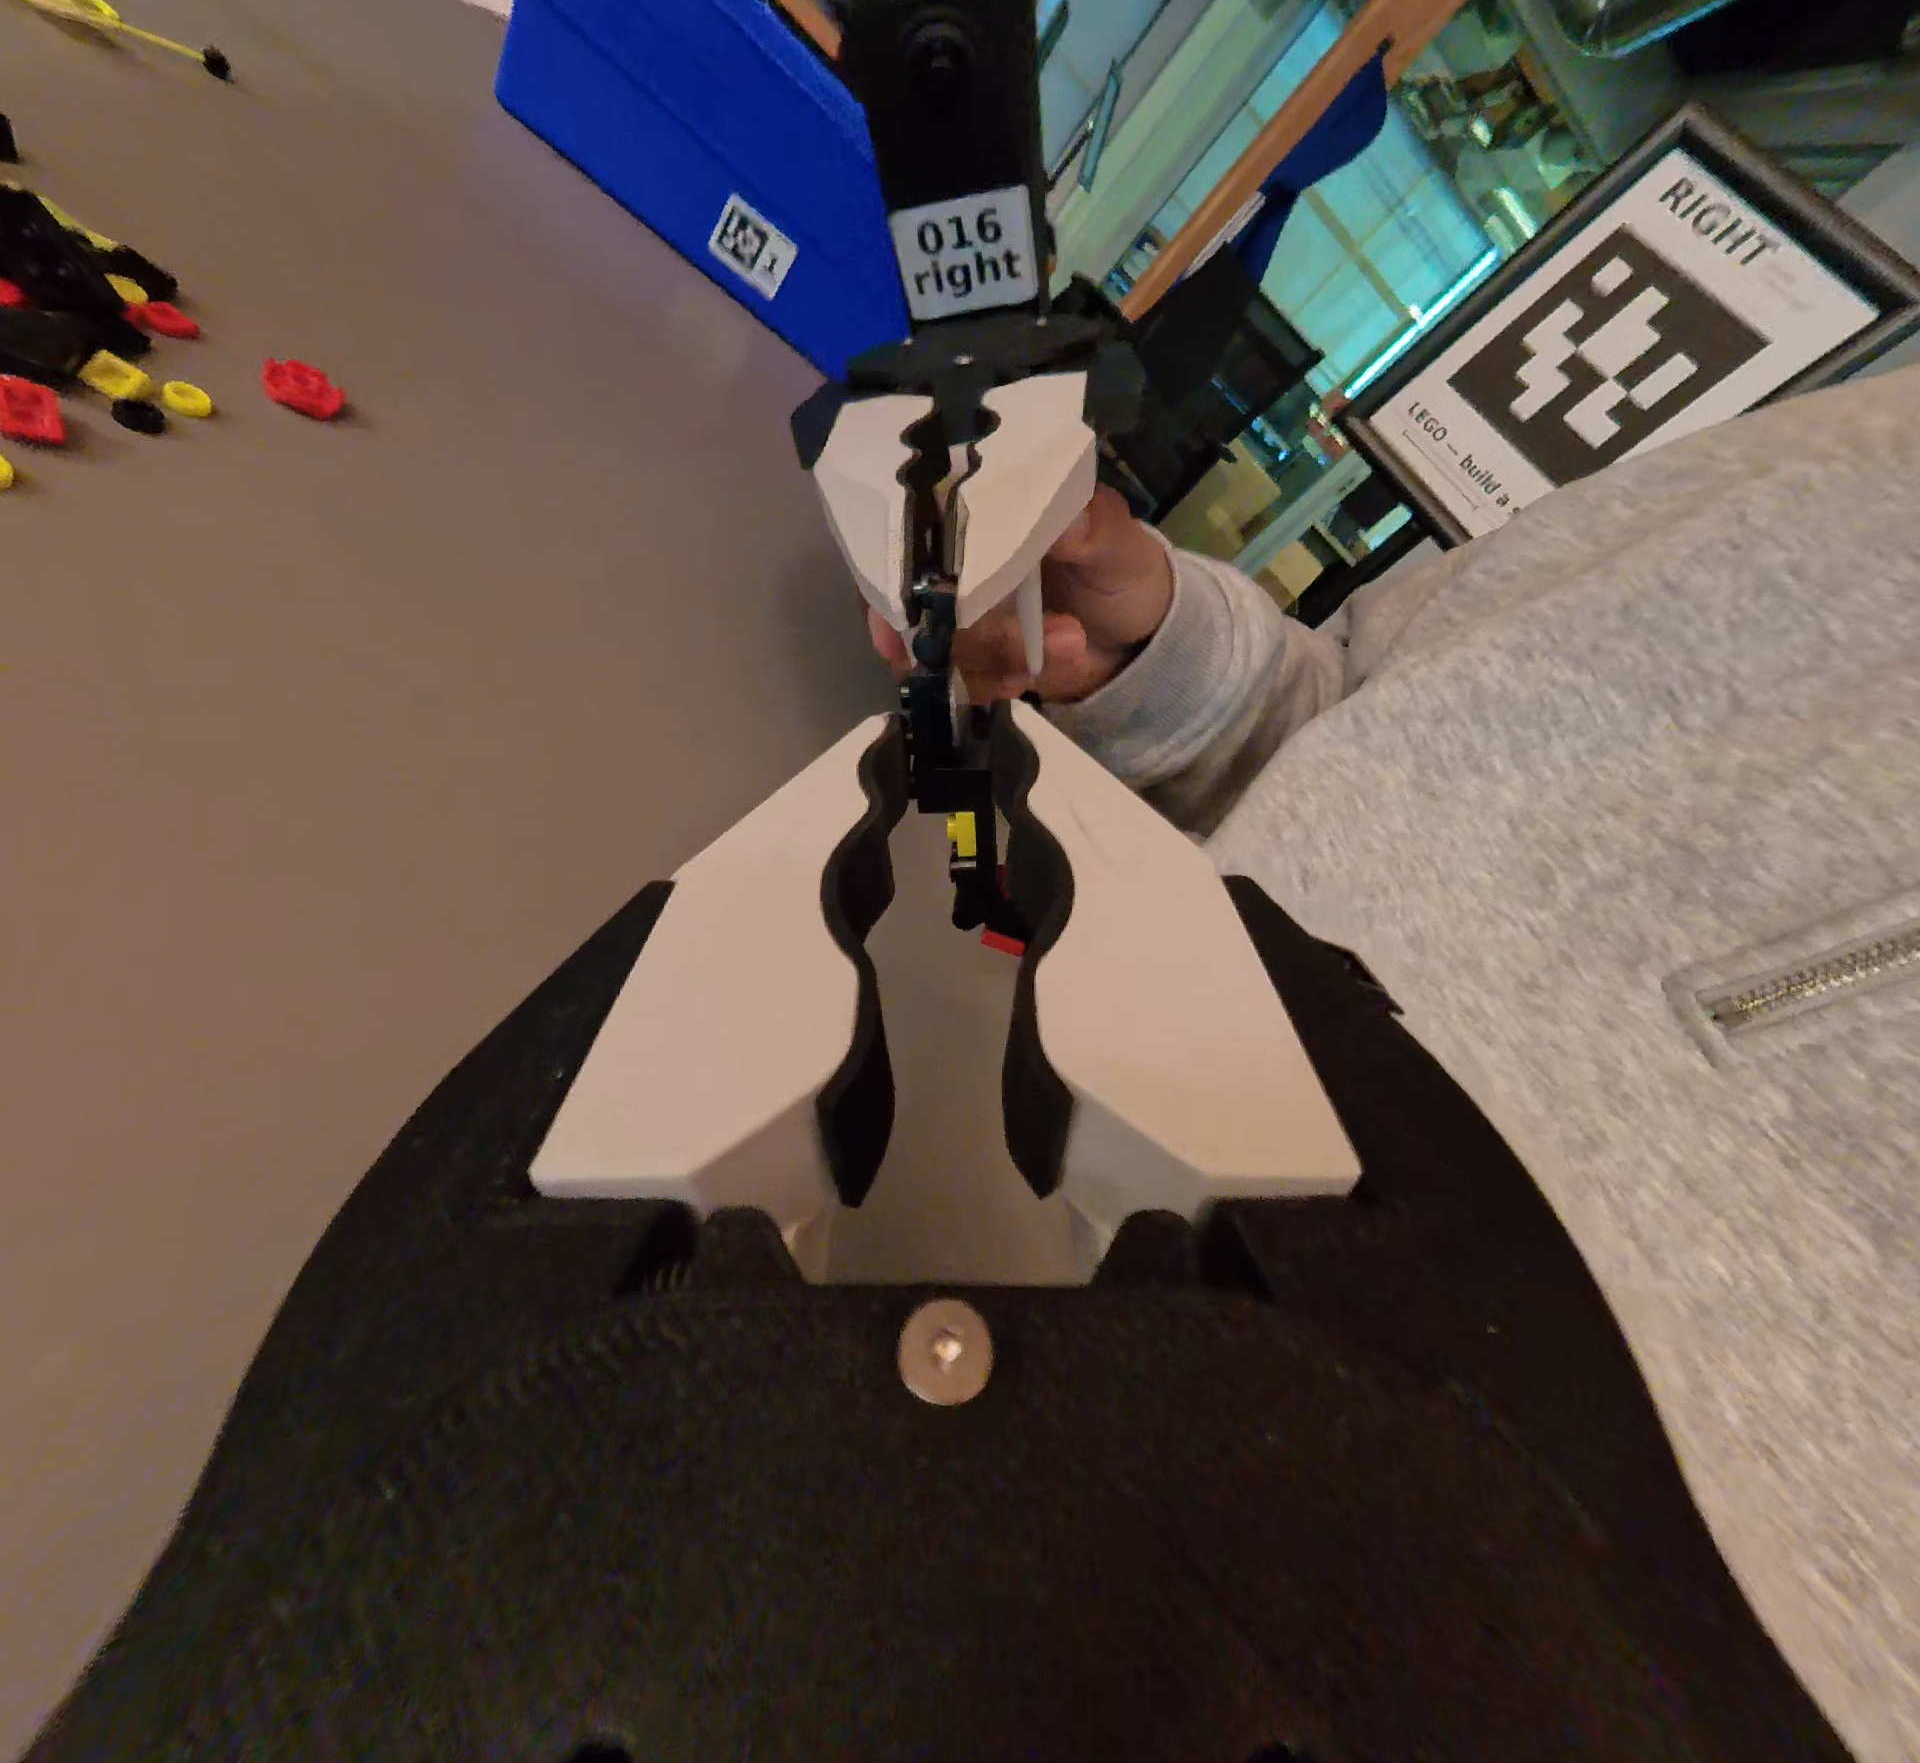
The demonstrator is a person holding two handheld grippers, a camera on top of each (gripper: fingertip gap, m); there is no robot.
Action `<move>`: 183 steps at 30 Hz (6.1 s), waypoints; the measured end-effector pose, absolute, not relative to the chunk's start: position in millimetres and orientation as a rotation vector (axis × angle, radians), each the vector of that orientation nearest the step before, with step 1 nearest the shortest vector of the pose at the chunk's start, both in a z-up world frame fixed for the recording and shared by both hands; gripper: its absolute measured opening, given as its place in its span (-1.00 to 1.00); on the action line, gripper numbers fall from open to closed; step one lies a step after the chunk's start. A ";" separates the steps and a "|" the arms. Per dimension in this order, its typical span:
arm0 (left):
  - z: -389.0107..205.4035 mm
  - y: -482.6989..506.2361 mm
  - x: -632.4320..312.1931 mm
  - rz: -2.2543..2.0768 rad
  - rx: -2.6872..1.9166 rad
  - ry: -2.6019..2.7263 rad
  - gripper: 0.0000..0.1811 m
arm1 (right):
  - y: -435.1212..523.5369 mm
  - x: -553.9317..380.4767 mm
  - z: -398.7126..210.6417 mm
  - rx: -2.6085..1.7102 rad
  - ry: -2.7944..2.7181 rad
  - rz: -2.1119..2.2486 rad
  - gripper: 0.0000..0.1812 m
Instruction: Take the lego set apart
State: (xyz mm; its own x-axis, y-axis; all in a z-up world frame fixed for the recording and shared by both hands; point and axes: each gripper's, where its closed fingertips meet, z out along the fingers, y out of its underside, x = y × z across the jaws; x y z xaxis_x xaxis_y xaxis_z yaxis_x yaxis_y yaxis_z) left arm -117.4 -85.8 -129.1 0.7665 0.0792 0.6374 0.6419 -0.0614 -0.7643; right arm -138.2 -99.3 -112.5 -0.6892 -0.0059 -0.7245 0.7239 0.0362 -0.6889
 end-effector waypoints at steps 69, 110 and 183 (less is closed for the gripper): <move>-132.9 -84.2 -123.9 -0.428 -1.572 -0.632 -0.84 | -110.4 -140.4 -107.5 0.398 2.192 -1.849 -0.97; -134.7 -85.0 -130.5 -0.483 -1.516 -0.688 -0.84 | -58.3 -245.3 -109.6 0.924 2.266 -1.886 -0.66; -135.0 -96.4 -155.7 0.793 -1.923 -0.366 -0.78 | -102.9 -156.9 -125.6 0.988 1.732 -1.820 -0.84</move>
